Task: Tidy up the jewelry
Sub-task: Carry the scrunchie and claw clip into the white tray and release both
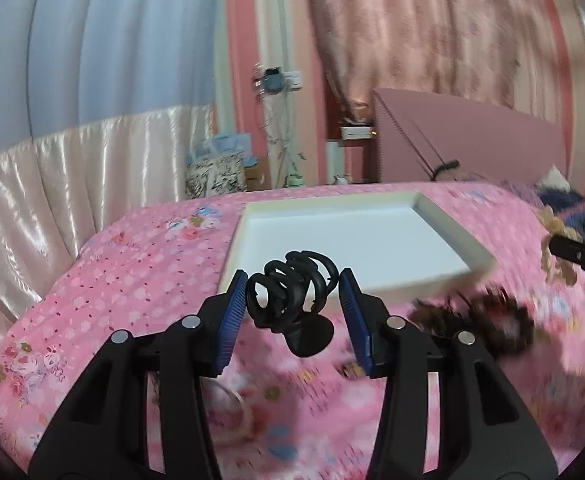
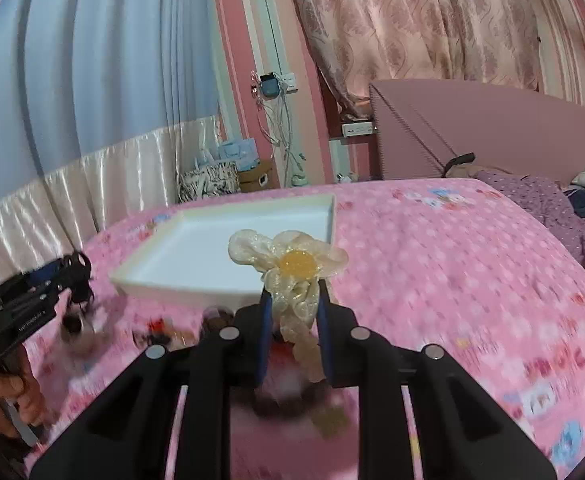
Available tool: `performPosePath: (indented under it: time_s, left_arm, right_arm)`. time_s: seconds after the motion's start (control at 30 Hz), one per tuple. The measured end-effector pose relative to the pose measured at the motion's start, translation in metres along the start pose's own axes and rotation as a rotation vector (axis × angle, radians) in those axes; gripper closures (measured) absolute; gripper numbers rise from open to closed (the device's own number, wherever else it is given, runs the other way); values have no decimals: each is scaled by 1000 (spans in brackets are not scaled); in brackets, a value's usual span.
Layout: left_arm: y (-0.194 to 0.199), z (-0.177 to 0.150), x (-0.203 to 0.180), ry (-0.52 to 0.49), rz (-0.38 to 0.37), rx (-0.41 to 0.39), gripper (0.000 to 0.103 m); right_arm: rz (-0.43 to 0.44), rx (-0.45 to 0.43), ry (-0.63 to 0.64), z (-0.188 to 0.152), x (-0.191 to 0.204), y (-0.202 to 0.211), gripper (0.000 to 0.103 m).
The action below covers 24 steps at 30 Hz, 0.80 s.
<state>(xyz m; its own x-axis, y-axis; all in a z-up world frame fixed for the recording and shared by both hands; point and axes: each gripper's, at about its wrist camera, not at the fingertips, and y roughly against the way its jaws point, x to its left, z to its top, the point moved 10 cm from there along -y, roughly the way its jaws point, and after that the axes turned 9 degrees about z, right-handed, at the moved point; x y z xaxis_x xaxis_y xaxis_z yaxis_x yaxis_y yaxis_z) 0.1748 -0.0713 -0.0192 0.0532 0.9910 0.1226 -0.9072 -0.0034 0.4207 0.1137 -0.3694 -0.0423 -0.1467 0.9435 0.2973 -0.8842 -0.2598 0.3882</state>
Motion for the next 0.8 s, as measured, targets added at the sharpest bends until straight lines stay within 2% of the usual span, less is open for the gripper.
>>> performPosePath:
  time_s: [0.07, 0.13, 0.2, 0.27, 0.37, 0.63, 0.7, 0.8]
  left_arm:
    - [-18, 10, 2, 33, -50, 49, 57]
    - [-36, 25, 5, 52, -79, 60, 58]
    - [-52, 35, 6, 59, -87, 57, 60]
    - [-68, 39, 3, 60, -103, 75, 76]
    - [-92, 36, 4, 67, -123, 139, 82]
    - [-114, -5, -23, 14, -180, 282, 82]
    - [-121, -10, -25, 5, -159, 291, 81]
    - [-126, -16, -29, 27, -184, 334, 80]
  right_arm:
    - [22, 5, -4, 16, 6, -14, 83]
    - [78, 25, -22, 29, 14, -35, 83]
    - [85, 37, -14, 37, 17, -51, 83]
    - [63, 69, 19, 40, 18, -72, 83]
    - [43, 144, 12, 35, 11, -101, 83]
    - [1, 278, 10, 0, -6, -139, 83]
    - [13, 299, 9, -4, -4, -144, 82]
    - [7, 294, 10, -7, -5, -144, 82]
